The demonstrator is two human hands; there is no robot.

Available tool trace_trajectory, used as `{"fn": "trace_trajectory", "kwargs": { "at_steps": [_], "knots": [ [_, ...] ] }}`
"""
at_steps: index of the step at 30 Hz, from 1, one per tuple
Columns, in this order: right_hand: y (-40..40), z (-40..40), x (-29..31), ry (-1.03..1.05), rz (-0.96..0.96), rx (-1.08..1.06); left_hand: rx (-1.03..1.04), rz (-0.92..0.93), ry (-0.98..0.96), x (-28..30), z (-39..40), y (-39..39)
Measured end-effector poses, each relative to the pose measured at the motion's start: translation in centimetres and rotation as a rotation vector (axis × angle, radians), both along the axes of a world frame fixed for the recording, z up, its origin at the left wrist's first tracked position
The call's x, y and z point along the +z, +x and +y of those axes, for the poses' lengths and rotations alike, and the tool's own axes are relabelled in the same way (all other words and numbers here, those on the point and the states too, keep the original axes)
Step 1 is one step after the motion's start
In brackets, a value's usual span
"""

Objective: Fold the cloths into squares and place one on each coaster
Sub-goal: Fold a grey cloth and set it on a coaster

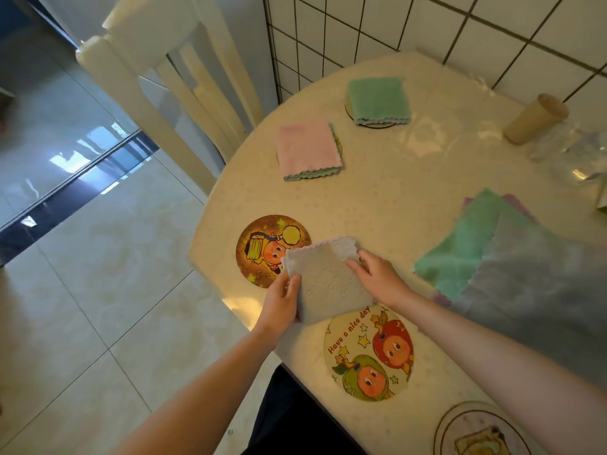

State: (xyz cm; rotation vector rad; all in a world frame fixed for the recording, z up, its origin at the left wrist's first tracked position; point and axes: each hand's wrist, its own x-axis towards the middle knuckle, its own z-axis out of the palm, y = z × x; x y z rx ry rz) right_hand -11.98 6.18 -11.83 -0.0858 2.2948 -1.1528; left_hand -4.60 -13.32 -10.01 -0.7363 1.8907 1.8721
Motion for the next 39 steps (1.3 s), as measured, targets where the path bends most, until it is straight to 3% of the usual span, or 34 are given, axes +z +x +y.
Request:
{"fn": "trace_trajectory", "kwargs": {
  "at_steps": [4,12,14,17,20,24,28,31,36,39],
  "knots": [
    [-0.6,-0.9,-0.6,0.080,0.035,-0.019,0.078,-0.016,-0.026,-0.7,0.2,-0.1],
    [-1.2,-1.5,-1.3,0.290,0.012,-0.033,0.060,-0.156,-0.254,-1.6,0.2,-0.9],
    [-1.1,-1.7,-0.8,0.355,0.058,-0.015,-0.028,-0.041,-0.493,-1.5,0.0,-0.6],
    [-1.0,-1.8,-0.2,0.444,0.131,0.035,-0.412,0.267,-1.087,-1.7,-1.0,-0.2],
    [-0.9,-1.7,0.2,0.505,0.161,0.042,-0.651,0.318,-1.277,-2.3,-1.9,0.0],
    [-0.7,-2.0,0.5,0.544,0.162,-0.017,-0.643,0.161,-1.131,-2.6,-1.8,0.4],
    [-0.6,-2.7,0.6,0.499,0.033,-0.110,-0.494,0.024,-0.794,-1.7,-1.2,0.0],
    [-1.0,-3.2,0.9,0.428,-0.083,-0.210,-0.322,-0.085,-0.597,-1.0,-0.3,-0.7],
    [-2.1,-3.2,1.4,0.335,-0.263,-0.291,0.175,-0.285,-0.194,-0.8,0.2,-1.2],
    [-2.4,-3.0,1.9,0.275,-0.309,-0.300,0.326,-0.396,-0.060,-1.0,0.0,-1.3]
  ]
}}
